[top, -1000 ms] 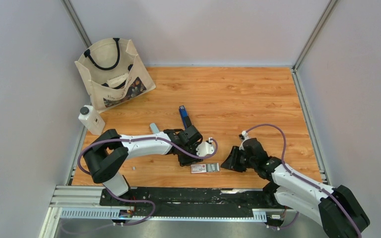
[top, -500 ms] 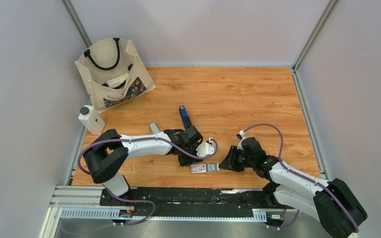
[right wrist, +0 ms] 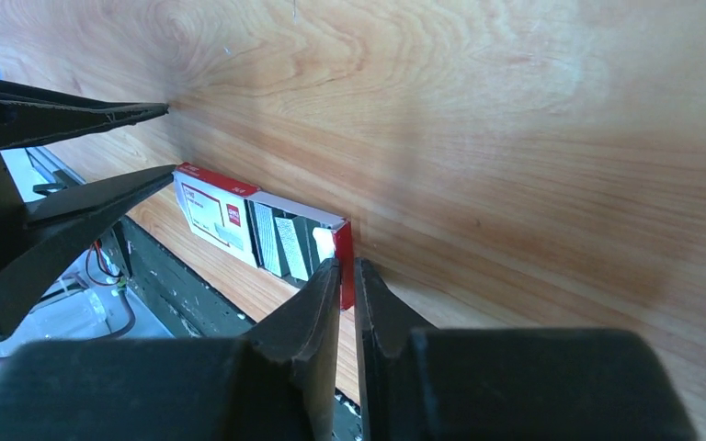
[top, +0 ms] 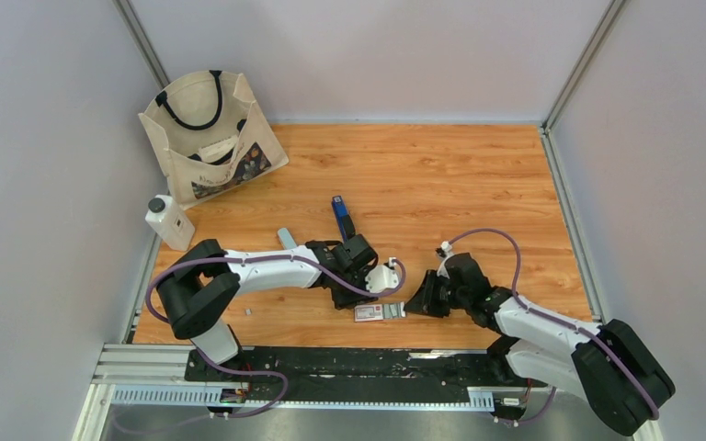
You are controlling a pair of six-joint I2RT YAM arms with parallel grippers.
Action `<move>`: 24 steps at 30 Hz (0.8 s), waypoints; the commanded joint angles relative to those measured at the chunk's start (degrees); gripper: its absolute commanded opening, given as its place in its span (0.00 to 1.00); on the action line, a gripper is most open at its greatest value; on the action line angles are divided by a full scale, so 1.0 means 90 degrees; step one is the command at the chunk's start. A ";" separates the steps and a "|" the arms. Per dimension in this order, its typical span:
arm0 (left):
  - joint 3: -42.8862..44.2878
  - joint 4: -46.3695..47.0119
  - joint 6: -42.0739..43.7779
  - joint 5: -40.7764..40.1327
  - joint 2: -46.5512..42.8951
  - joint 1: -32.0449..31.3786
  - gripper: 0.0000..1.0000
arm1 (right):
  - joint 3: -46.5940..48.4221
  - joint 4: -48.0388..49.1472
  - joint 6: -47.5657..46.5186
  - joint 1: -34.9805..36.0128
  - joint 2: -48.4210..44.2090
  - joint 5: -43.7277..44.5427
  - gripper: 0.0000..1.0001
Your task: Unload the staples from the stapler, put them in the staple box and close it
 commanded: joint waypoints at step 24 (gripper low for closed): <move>0.0286 0.0036 -0.0004 0.0066 0.0171 -0.0150 0.44 | 0.0374 0.1020 0.0220 0.0744 0.1105 -0.0052 0.14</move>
